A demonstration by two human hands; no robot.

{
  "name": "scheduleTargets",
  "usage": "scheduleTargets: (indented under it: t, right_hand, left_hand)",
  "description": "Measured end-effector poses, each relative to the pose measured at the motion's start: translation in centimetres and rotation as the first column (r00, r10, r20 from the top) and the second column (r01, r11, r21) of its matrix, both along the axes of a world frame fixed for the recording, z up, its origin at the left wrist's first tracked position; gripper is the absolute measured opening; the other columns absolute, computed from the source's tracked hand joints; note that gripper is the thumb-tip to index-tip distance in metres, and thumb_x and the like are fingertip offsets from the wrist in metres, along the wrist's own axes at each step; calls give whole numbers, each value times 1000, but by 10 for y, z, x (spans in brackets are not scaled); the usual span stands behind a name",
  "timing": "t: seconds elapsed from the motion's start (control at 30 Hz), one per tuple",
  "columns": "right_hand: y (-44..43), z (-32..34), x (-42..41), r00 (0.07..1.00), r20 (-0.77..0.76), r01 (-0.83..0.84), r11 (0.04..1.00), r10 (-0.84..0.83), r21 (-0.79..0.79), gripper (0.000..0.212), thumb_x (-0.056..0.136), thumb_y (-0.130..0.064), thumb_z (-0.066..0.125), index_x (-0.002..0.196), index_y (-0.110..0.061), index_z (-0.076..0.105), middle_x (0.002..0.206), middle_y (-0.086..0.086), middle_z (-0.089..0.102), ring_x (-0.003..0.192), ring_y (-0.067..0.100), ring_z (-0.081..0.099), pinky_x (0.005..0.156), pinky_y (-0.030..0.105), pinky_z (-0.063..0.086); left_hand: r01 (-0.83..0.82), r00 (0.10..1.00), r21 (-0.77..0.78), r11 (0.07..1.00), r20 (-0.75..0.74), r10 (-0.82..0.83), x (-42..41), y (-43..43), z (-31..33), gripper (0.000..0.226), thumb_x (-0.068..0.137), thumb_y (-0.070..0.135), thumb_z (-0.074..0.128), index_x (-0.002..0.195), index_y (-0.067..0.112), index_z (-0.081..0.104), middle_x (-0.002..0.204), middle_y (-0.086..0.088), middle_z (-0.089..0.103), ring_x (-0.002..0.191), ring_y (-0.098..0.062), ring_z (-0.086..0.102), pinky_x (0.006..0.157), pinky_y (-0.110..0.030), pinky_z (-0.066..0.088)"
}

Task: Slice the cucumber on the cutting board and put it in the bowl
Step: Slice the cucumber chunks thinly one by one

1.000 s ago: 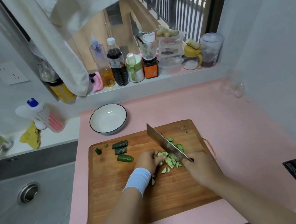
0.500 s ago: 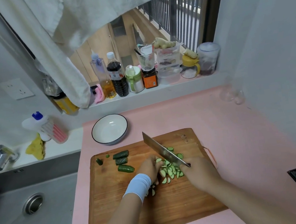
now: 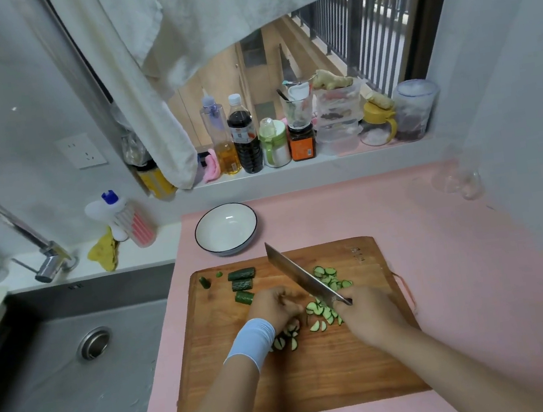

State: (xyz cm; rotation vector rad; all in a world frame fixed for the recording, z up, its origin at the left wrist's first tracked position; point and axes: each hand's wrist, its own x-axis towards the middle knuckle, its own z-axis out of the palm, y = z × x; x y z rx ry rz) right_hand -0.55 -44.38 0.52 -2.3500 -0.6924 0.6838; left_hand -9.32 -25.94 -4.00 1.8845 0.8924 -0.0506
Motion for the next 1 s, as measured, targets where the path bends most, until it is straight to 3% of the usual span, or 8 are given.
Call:
scheduleTargets:
  t: [0.1, 0.23, 0.33, 0.47, 0.53, 0.67, 0.8, 1.0]
  right_hand:
    - [2, -2, -3, 1000, 5, -23, 1000, 23, -4, 21, 98, -31, 53, 87, -37, 70, 57, -6, 62, 47, 8, 52, 45, 24, 34]
    - [5, -4, -10, 998, -14, -57, 998, 56, -4, 21, 97, -32, 53, 93, -44, 70, 60, -4, 65, 50, 11, 55, 47, 26, 38]
    - [8, -11, -19, 996, -46, -75, 997, 75, 2, 22, 96, -33, 53, 86, -34, 72, 55, -6, 61, 49, 12, 53, 48, 28, 36]
    - [5, -16, -32, 994, -57, -89, 996, 89, 12, 23, 96, -34, 53, 83, -32, 72, 57, -6, 61, 55, 13, 57, 52, 31, 40]
    - [0, -17, -34, 995, -49, -90, 996, 90, 8, 25, 97, -36, 51, 82, -34, 70, 59, -7, 63, 59, 14, 61, 55, 33, 45]
    - [-9, -14, -36, 992, -33, -120, 993, 120, 2, 25, 99, -39, 46, 92, -40, 70, 63, -9, 65, 61, 10, 62, 54, 30, 43]
    - [-9, -14, -55, 981, -12, -195, 981, 195, 13, 27, 99, -37, 46, 83, -30, 66, 55, -8, 55, 59, 15, 58, 53, 31, 36]
    - [-7, -21, -92, 961, 1, -275, 960, 275, -50, 32, 99, -36, 43, 70, -26, 52, 56, -4, 50, 54, 16, 48, 51, 33, 33]
  left_hand:
    - [-87, 995, 152, 985, -35, 93, -9, 3, -8, 18, 90, 21, 65, 106, 22, 71, 90, 9, 72, 79, -5, 67, 73, -16, 49]
    - [-98, 941, 415, 904, -258, 220, -34, 10, -21, 34, 95, 9, 44, 123, 18, 61, 129, -7, 56, 110, -25, 58, 93, -30, 46]
    - [-149, 876, 399, 905, -372, 309, -47, -1, -32, 39, 89, 7, 46, 127, 11, 52, 136, -14, 42, 118, -30, 51, 100, -34, 43]
    - [-245, 910, 255, 936, -274, 312, -38, -21, -34, 32, 89, 7, 51, 119, 9, 61, 130, -8, 52, 117, -28, 53, 102, -31, 41]
    - [-366, 911, 54, 929, -180, 370, -29, -22, -33, 28, 90, 7, 49, 112, 11, 66, 119, -6, 63, 111, -28, 59, 100, -33, 45]
    - [-620, 774, -247, 744, -40, 632, -37, -3, -42, 32, 88, -9, 37, 92, 10, 63, 80, -6, 63, 72, -27, 57, 85, -46, 54]
    - [-716, 697, -2, 698, 52, 716, -77, 8, -19, 22, 92, -1, 49, 92, 14, 65, 94, 0, 62, 94, -25, 57, 95, -26, 38]
    - [-719, 695, 121, 685, 116, 709, -102, 5, -15, 26, 94, 7, 45, 99, 24, 64, 104, 5, 61, 97, -20, 54, 100, -27, 37]
